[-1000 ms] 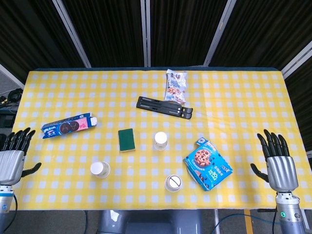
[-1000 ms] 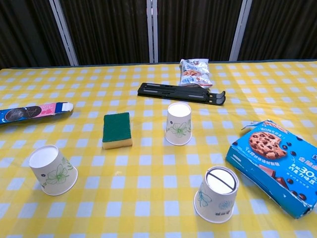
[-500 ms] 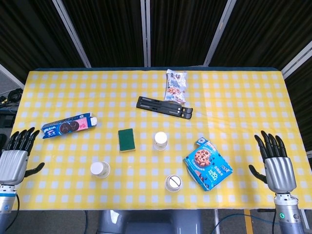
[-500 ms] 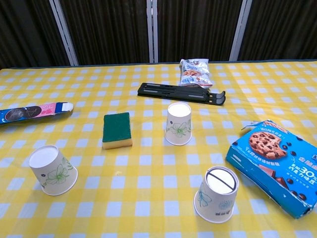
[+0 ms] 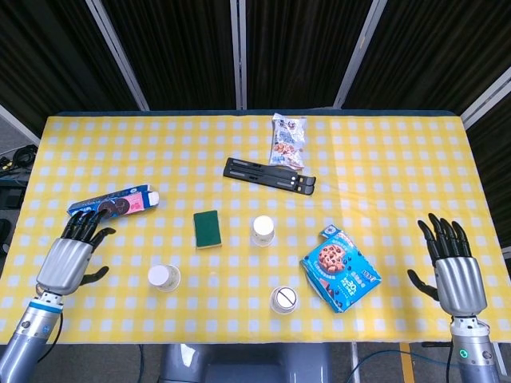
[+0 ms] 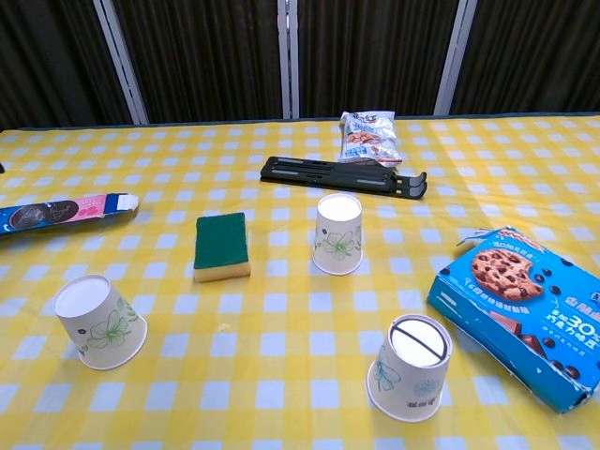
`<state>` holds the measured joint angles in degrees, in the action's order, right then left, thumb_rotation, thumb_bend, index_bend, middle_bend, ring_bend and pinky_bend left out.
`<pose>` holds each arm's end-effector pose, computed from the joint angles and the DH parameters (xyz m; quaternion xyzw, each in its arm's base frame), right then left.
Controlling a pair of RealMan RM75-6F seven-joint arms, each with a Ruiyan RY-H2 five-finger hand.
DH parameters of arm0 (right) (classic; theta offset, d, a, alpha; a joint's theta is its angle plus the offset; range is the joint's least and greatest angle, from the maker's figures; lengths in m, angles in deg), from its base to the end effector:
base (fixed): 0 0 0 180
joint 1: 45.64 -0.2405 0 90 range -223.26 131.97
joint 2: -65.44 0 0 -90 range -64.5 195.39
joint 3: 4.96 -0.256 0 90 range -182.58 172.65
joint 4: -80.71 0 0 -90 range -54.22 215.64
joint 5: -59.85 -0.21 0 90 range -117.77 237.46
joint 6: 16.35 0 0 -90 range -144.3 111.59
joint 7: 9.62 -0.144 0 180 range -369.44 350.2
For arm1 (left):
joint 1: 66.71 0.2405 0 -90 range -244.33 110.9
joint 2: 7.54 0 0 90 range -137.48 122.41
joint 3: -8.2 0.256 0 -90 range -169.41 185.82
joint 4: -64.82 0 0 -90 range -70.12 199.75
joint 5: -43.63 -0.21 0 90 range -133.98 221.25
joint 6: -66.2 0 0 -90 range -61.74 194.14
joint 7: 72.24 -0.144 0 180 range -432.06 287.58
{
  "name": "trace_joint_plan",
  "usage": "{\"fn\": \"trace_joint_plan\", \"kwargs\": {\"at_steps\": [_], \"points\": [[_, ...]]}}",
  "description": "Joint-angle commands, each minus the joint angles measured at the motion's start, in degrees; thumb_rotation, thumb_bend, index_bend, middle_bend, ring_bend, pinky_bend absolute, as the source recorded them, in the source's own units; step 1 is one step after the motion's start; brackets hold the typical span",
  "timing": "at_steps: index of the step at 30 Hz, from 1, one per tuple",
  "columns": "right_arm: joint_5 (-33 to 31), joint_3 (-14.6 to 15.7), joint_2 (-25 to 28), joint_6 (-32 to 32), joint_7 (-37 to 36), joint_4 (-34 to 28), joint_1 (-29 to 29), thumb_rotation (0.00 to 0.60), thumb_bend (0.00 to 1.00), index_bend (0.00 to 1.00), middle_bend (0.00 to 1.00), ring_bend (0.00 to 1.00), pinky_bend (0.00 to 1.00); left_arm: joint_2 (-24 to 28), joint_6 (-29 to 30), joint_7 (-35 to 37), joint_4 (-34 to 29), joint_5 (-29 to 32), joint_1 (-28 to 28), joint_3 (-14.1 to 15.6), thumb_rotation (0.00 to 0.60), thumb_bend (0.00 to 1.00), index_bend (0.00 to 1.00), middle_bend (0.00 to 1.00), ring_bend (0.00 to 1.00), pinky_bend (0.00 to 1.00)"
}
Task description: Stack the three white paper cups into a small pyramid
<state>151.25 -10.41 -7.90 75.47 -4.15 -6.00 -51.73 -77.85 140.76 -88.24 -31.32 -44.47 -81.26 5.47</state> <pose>-0.2889 -0.1945 0.1336 0.5917 -0.3062 0.4485 0.5958 -0.2539 0.2212 0.0929 -0.7036 -0.3300 -0.3619 0.5149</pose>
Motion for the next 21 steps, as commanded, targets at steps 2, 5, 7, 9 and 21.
{"fn": "trace_joint_plan", "kwargs": {"at_steps": [2, 5, 7, 9, 21], "points": [[-0.1, -0.1, 0.2, 0.2, -0.4, -0.1, 0.1, 0.6, 0.1, 0.0, 0.0, 0.0, 0.0, -0.1, -4.0, -3.1, -2.9, 0.5, -2.4, 0.3, 0.6, 0.19, 0.24, 0.0, 0.0, 0.0], [-0.2, -0.2, 0.4, 0.3, -0.9, -0.2, 0.2, 0.6, 0.1, 0.0, 0.0, 0.0, 0.0, 0.1, -6.6, -5.2, -4.8, 0.9, -3.8, 0.7, 0.6, 0.18, 0.28, 0.0, 0.0, 0.0], [-0.2, -0.2, 0.6, 0.3, -1.3, -0.3, 0.2, 0.6, 0.1, 0.0, 0.0, 0.0, 0.0, 0.1, -8.0, -7.1, -5.9, 1.3, -4.5, 0.9, 0.6, 0.18, 0.29, 0.0, 0.0, 0.0], [-0.2, -0.3, 0.7, 0.4, -1.5, -0.3, 0.2, 0.6, 0.1, 0.0, 0.0, 0.0, 0.0, -0.2, -9.2, -8.4, -6.6, 1.8, -5.2, 1.0, 0.6, 0.19, 0.3, 0.0, 0.0, 0.0], [-0.4, -0.3, 1.0, 0.3, -1.8, -0.4, 0.3, 0.6, 0.1, 0.0, 0.0, 0.0, 0.0, -3.6, -14.7, -14.8, -7.1, 6.4, -8.2, 1.5, 0.6, 0.19, 0.32, 0.0, 0.0, 0.0]]}}
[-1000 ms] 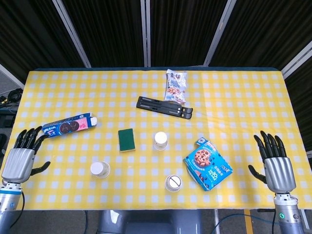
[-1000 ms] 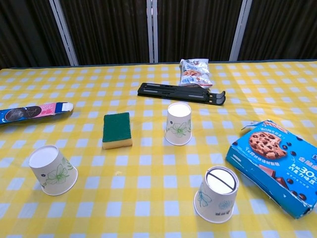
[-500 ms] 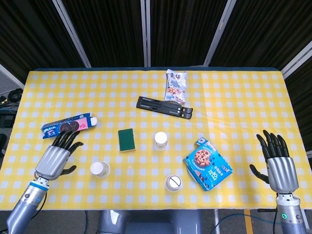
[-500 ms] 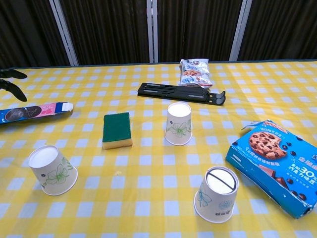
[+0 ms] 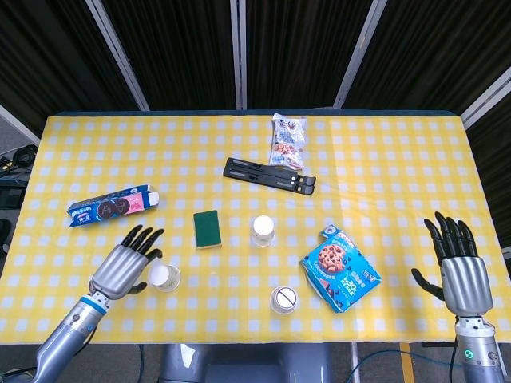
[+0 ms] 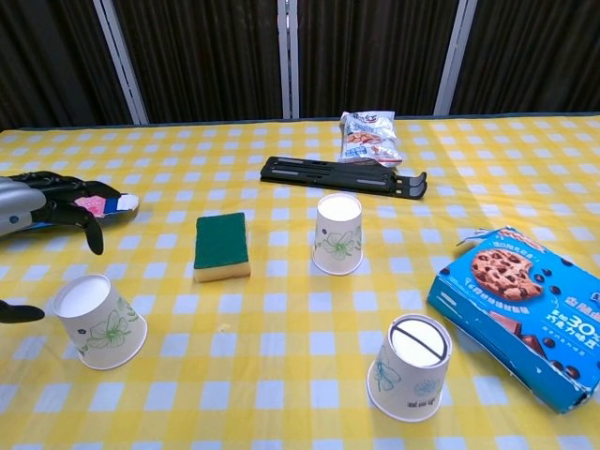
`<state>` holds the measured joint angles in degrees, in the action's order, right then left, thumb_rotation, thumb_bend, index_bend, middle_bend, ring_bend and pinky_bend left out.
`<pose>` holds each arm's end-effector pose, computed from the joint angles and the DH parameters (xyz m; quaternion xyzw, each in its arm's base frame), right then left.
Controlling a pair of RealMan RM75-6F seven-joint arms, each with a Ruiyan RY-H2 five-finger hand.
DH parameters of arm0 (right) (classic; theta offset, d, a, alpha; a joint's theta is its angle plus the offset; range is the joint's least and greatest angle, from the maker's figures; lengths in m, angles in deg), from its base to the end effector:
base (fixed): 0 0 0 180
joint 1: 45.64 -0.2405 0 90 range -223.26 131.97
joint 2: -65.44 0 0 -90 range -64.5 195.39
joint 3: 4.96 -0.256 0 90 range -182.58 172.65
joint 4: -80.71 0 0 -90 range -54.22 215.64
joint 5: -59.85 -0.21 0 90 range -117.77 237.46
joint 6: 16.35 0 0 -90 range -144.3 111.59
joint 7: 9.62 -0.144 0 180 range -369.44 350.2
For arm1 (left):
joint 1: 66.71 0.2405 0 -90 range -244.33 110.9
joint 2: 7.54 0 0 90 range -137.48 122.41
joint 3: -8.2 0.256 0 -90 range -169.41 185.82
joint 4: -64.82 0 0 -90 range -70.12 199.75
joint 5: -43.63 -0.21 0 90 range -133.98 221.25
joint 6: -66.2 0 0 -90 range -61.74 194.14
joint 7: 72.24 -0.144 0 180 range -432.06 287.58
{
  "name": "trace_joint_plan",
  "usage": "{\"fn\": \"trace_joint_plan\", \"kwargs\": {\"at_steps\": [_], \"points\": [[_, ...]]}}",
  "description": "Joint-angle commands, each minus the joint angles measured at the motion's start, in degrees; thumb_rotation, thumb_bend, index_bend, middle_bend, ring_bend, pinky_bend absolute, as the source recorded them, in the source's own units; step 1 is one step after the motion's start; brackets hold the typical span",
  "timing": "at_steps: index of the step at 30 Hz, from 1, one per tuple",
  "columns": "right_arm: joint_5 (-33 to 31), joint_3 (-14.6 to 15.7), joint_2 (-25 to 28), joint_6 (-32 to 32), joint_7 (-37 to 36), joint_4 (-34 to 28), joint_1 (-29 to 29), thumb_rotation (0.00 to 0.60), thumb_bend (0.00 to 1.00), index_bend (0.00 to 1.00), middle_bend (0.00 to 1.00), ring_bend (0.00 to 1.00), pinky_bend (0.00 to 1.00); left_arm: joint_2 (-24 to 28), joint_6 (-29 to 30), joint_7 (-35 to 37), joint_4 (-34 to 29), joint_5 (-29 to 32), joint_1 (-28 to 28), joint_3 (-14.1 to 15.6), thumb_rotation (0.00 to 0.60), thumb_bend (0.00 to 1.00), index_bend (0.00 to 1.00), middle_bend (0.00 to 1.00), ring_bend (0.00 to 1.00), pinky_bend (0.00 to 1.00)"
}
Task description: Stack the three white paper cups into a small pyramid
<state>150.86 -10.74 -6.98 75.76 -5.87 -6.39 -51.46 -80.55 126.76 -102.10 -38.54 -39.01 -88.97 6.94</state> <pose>-0.2904 -0.1942 0.1400 0.5837 -0.3119 0.4553 0.5956 -0.2077 0.2260 0.0388 -0.7967 -0.3128 -0.2952 0.4246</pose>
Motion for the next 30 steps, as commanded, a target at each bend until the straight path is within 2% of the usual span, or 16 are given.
{"fn": "trace_joint_plan", "kwargs": {"at_steps": [1, 8, 15, 24, 30], "points": [[0.1, 0.0, 0.1, 0.0, -0.1, 0.0, 0.0, 0.6, 0.1, 0.0, 0.0, 0.0, 0.0, -1.2, -0.9, -1.3, 0.1, 1.2, -0.7, 0.1, 0.6, 0.19, 0.32, 0.0, 0.0, 0.0], [0.0, -0.2, 0.5, 0.5, -0.7, -0.2, 0.2, 0.6, 0.1, 0.0, 0.0, 0.0, 0.0, -3.0, -1.8, -3.4, 0.3, 3.2, -1.6, 0.2, 0.6, 0.23, 0.34, 0.0, 0.0, 0.0], [0.1, -0.2, 0.5, 0.6, -1.1, -0.1, 0.2, 0.6, 0.1, 0.0, 0.0, 0.0, 0.0, -3.4, -1.9, -4.8, 0.5, 4.8, -2.2, 0.6, 0.6, 0.34, 0.43, 0.0, 0.0, 0.0], [0.0, -0.2, 0.4, 0.4, -1.1, -0.2, 0.2, 0.6, 0.1, 0.0, 0.0, 0.0, 0.0, -3.0, -0.3, -2.6, -0.4, 3.5, -2.6, 0.3, 0.6, 0.34, 0.45, 0.0, 0.0, 0.0], [-1.0, -0.5, 0.7, -0.5, -2.3, 0.1, 0.0, 0.6, 0.1, 0.0, 0.0, 0.0, 0.0, -3.2, 0.8, -2.2, -2.0, 2.3, -4.4, -2.3, 0.6, 0.34, 0.45, 0.0, 0.0, 0.0]]}}
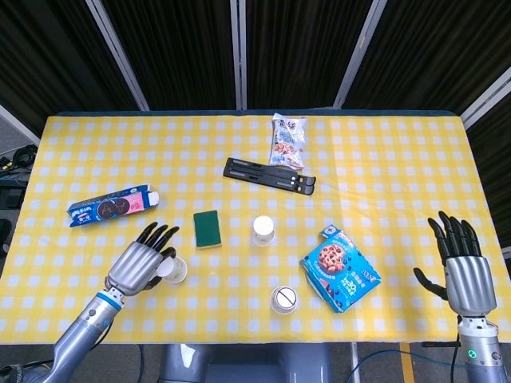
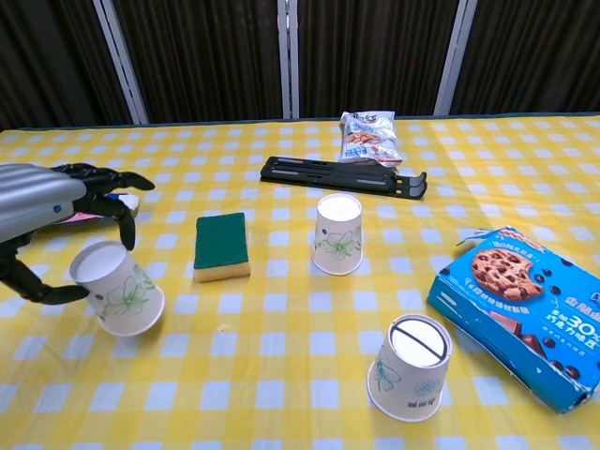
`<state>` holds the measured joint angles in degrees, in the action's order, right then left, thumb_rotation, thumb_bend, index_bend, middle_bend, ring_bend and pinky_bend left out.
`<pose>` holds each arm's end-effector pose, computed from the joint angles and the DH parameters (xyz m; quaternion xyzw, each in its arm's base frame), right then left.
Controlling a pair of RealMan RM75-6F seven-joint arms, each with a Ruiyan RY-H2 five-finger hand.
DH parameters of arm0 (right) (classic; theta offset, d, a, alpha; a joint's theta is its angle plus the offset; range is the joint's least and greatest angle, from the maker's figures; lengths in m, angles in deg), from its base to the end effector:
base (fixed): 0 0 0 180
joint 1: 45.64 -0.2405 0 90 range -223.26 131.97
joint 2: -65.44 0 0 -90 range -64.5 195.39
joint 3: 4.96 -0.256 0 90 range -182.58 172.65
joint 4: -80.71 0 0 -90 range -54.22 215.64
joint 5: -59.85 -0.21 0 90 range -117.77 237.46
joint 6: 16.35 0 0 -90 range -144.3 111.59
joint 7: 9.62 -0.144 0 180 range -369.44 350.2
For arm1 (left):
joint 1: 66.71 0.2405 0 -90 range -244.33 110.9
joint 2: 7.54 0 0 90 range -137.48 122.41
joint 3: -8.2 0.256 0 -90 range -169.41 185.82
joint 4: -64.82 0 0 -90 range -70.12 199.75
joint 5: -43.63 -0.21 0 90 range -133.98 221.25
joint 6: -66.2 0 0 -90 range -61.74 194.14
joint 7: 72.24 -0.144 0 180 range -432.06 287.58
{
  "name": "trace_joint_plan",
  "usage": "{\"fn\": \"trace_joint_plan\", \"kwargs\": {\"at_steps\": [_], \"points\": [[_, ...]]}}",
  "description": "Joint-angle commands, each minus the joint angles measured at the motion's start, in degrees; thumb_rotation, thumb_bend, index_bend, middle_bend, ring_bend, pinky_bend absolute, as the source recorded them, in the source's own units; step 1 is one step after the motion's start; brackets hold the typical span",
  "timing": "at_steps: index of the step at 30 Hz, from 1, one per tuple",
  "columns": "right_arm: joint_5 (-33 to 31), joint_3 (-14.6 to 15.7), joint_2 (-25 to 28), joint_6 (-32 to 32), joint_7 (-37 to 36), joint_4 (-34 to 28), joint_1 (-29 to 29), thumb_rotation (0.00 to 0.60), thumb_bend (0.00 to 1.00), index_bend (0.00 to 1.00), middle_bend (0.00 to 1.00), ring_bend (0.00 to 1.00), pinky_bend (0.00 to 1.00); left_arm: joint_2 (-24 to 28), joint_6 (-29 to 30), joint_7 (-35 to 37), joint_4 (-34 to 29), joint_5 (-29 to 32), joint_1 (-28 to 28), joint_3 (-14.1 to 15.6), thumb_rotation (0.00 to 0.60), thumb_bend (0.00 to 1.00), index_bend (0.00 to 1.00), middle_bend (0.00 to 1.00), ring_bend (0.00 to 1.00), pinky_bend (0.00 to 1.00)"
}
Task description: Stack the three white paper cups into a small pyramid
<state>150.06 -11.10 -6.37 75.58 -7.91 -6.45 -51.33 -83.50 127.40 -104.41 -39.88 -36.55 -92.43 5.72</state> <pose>-0.2933 -0.1950 0.1445 0.5748 -0.3222 0.4609 0.5944 -0.1799 0.2378 0.0285 -0.7942 -0.3044 -0.3240 0.4143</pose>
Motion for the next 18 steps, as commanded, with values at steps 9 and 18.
{"fn": "trace_joint_plan", "kwargs": {"at_steps": [9, 18], "points": [[-1.7, -0.4, -0.2, -2.3, -1.5, 1.2, -0.8, 0.6, 0.1, 0.0, 0.0, 0.0, 0.0, -4.0, -4.4, -3.4, -1.8, 4.7, -7.7, -6.8, 0.6, 0.34, 0.46, 0.0, 0.0, 0.0], [-3.5, -1.0, -0.1, -3.7, -3.4, 2.3, -1.1, 0.6, 0.1, 0.0, 0.0, 0.0, 0.0, -10.2, -9.3, -10.8, 0.6, 12.6, -15.2, -9.5, 0.6, 0.34, 0.46, 0.0, 0.0, 0.0]]}}
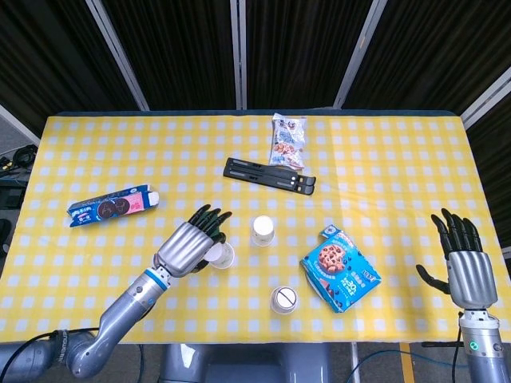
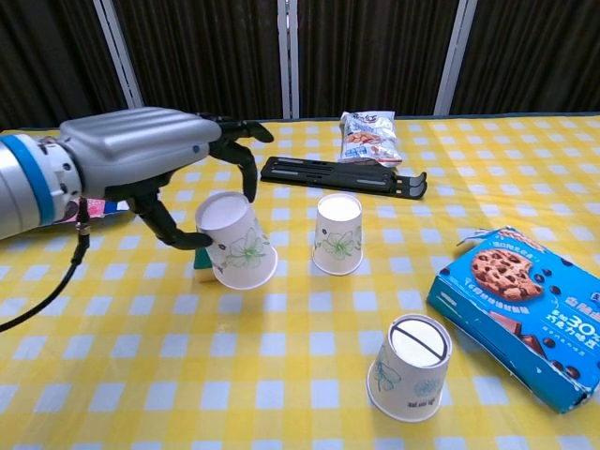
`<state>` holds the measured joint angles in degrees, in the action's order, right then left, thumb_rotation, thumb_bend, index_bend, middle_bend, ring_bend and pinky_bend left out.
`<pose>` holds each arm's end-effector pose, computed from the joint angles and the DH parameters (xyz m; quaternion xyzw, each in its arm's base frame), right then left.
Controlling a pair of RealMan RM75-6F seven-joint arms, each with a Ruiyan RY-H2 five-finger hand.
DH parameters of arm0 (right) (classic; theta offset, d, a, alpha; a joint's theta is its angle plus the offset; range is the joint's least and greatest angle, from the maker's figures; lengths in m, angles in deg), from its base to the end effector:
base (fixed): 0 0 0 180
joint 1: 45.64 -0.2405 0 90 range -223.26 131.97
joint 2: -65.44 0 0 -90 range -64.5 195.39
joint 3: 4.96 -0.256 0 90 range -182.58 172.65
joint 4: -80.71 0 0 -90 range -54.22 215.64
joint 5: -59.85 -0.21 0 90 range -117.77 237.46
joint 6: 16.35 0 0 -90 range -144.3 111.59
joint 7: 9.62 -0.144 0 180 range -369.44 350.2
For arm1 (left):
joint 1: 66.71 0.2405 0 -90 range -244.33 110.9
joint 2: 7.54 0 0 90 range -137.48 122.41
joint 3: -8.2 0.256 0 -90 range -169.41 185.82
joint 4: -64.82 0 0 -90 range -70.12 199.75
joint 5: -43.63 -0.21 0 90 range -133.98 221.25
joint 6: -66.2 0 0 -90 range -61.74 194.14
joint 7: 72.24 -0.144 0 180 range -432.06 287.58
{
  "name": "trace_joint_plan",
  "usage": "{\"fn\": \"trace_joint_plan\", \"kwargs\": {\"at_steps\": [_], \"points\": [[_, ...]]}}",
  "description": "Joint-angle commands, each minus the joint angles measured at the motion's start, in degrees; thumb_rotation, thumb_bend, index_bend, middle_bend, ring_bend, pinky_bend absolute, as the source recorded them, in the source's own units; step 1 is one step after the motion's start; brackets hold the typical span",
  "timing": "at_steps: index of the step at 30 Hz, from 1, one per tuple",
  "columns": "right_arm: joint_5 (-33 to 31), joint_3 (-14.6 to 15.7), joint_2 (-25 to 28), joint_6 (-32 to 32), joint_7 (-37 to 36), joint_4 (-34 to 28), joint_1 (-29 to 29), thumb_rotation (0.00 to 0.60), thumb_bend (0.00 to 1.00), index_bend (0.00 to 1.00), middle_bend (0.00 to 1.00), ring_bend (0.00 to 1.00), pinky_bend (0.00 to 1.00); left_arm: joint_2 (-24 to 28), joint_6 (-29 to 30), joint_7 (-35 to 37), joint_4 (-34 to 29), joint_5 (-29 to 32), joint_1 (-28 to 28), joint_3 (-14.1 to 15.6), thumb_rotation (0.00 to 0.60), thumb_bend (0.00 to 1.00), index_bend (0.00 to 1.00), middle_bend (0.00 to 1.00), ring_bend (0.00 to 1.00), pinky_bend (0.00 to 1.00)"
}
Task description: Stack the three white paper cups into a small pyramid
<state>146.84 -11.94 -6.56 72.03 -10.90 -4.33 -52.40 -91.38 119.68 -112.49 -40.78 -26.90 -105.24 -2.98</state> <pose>-0.3059 -0.2060 0.1436 0.5684 -0.3492 0.4490 0.5945 -0.0864 0.2788 -0.0034 -0.8183 -0.2584 -0.3711 0.3548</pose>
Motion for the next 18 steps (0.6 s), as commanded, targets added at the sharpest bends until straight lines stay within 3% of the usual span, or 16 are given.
{"fn": "trace_joint_plan", "kwargs": {"at_steps": [1, 9, 18], "points": [[-0.4, -0.2, 0.1, -0.2, -0.6, 0.2, 0.0, 0.6, 0.1, 0.0, 0.0, 0.0, 0.0, -3.1, -2.0, -3.9, 2.1, 4.1, -3.2, -0.9, 0.6, 0.34, 0.46, 0.0, 0.0, 0.0], [-1.4, -0.5, 0.3, -0.7, -1.6, 0.6, 0.0, 0.6, 0.1, 0.0, 0.0, 0.0, 0.0, -8.1, -3.5, -8.7, 6.1, 12.2, -9.2, -1.4, 0.6, 0.34, 0.46, 0.0, 0.0, 0.0], [-1.5, -0.4, 0.2, -0.8, -1.8, 0.8, 0.0, 0.6, 0.1, 0.0, 0.0, 0.0, 0.0, -11.9, -2.8, -10.0, 12.5, 15.8, -13.4, -0.1, 0.6, 0.34, 0.47, 0.0, 0.0, 0.0]]}}
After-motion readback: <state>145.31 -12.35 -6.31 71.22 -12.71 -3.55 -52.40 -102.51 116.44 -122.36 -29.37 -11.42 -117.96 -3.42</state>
